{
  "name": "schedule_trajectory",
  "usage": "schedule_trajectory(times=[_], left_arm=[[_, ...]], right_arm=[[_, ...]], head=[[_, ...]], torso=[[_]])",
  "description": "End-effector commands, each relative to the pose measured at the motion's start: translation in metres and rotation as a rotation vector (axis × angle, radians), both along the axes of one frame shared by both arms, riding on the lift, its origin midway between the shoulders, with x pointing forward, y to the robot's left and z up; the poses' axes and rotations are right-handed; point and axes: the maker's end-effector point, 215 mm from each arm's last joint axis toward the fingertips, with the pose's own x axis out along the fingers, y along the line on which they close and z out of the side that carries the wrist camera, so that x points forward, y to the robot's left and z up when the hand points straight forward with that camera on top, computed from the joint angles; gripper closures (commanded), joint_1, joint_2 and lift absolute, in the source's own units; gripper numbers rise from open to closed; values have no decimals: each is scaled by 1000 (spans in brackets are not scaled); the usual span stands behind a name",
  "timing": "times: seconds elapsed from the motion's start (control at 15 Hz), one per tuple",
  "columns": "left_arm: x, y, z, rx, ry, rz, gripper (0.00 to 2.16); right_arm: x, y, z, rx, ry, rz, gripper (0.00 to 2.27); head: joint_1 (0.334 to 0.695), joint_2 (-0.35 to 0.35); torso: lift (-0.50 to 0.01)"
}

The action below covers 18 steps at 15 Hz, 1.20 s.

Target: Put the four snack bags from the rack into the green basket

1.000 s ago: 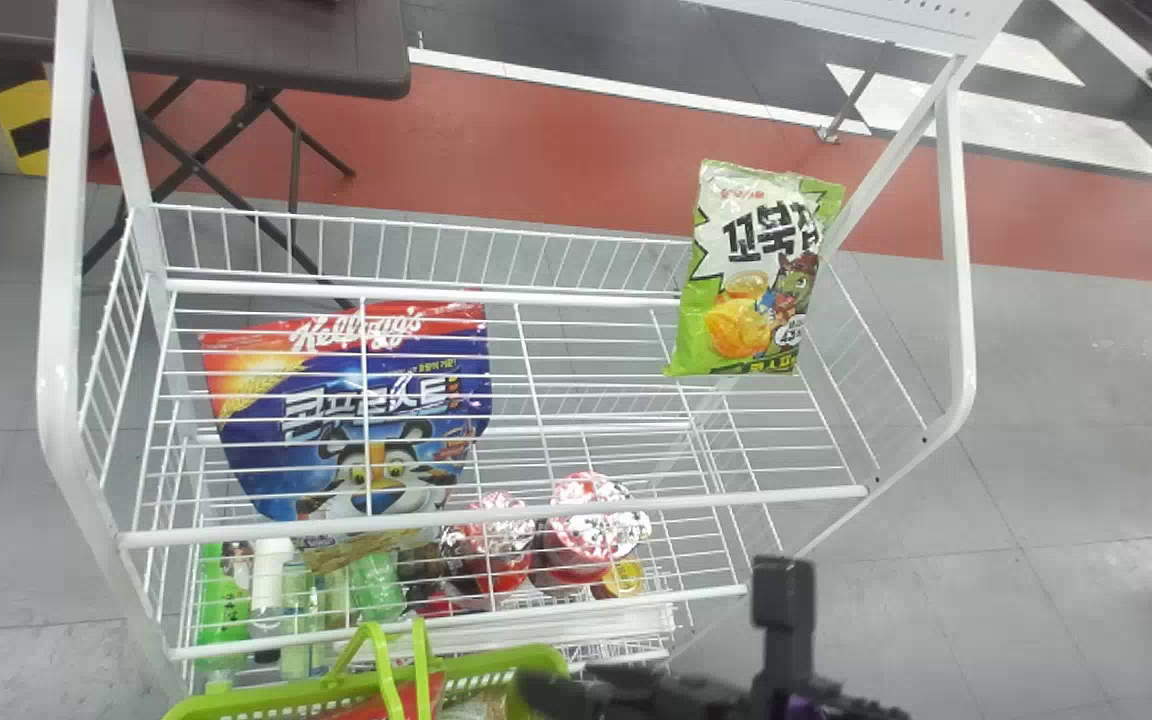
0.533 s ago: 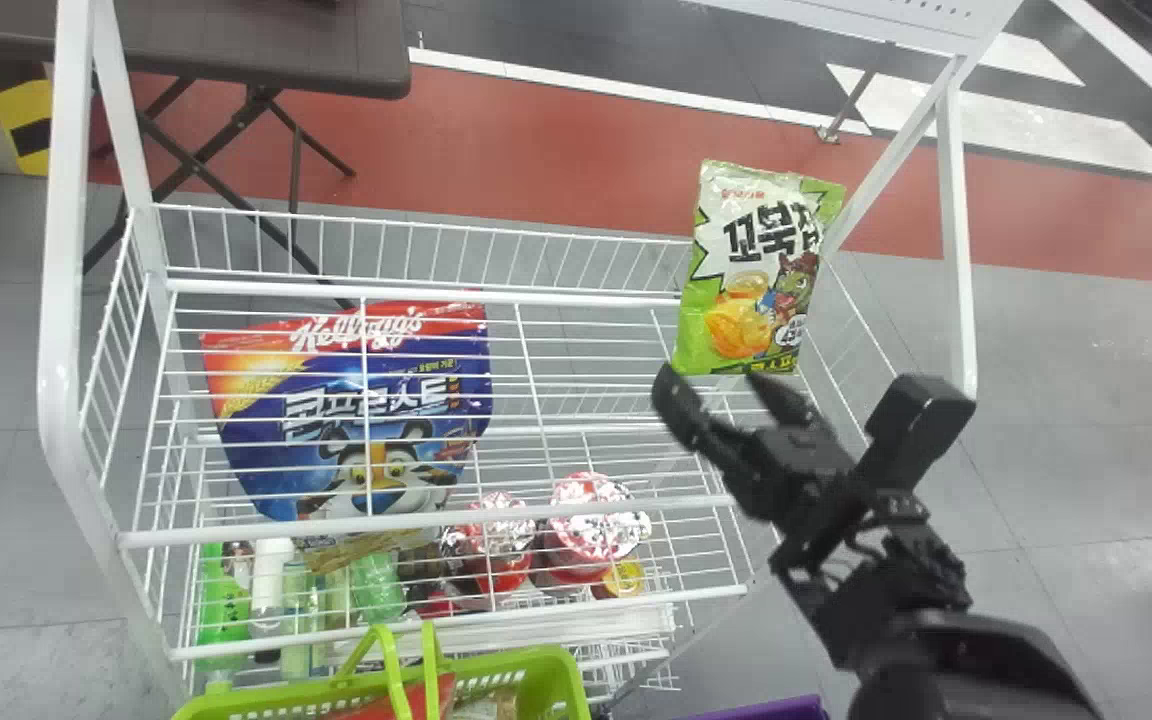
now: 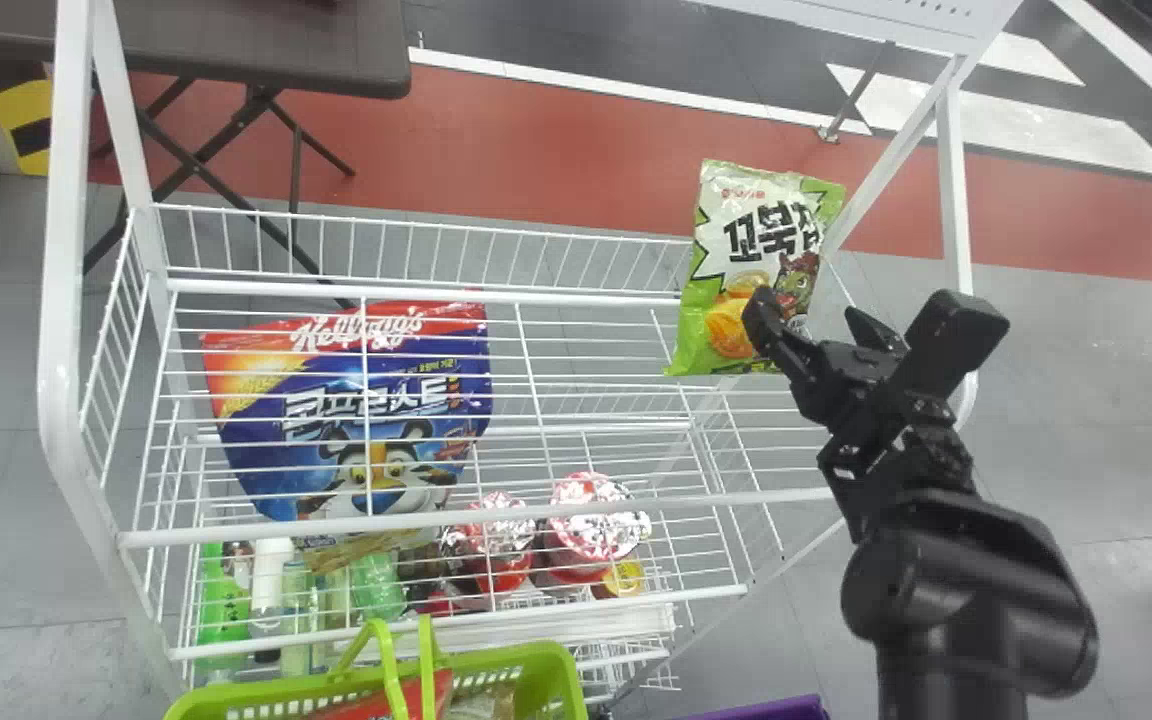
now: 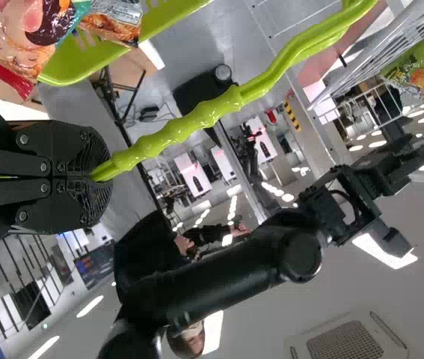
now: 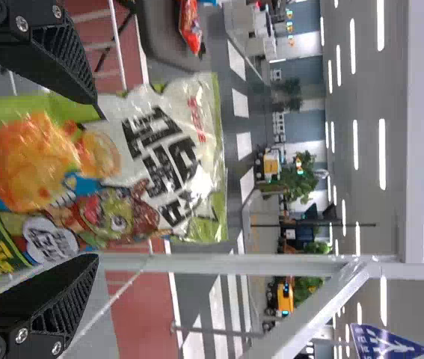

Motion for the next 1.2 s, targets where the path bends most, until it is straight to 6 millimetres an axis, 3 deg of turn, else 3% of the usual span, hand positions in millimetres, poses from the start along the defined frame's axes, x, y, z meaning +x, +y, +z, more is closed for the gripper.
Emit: schedule_trajectory(times=[0.0, 0.13, 0.27, 0.4, 0.53, 0.67, 0.93, 1.13], left_arm=[[1, 0, -3, 12, -9, 0, 1902], [-1, -4, -1, 9, -12, -11, 1902], [-1, -4, -3, 12, -11, -12, 1902], [-1, -3, -3, 15, -10, -11, 1902], [-1, -3, -3, 19, -12, -12, 1902], [-1, -3, -4, 19, -9, -13, 1902], [-3, -4, -4, 22, -6, -16, 1902], [-4, -7, -4, 23, -3, -24, 1902]], right_arm=[[14, -12, -18, -11, 73, 2, 70], [27, -24, -33, 5, 102, -20, 70], [38, -30, -36, 11, 106, 12, 130], [46, -18, -20, -26, 64, 106, 731], [47, -5, -16, -40, 48, 146, 1949], [38, 0, -23, -25, 52, 160, 2138], [29, -5, -22, -35, 26, 148, 2165], [6, 10, 0, -29, -19, 179, 2165]], head=[[695, -350], [695, -350], [695, -350], [695, -350], [695, -350], [695, -350], [695, -350], [695, -350]], torso=[[-6], [-6], [-6], [-6], [-6], [-6], [-6], [-6]])
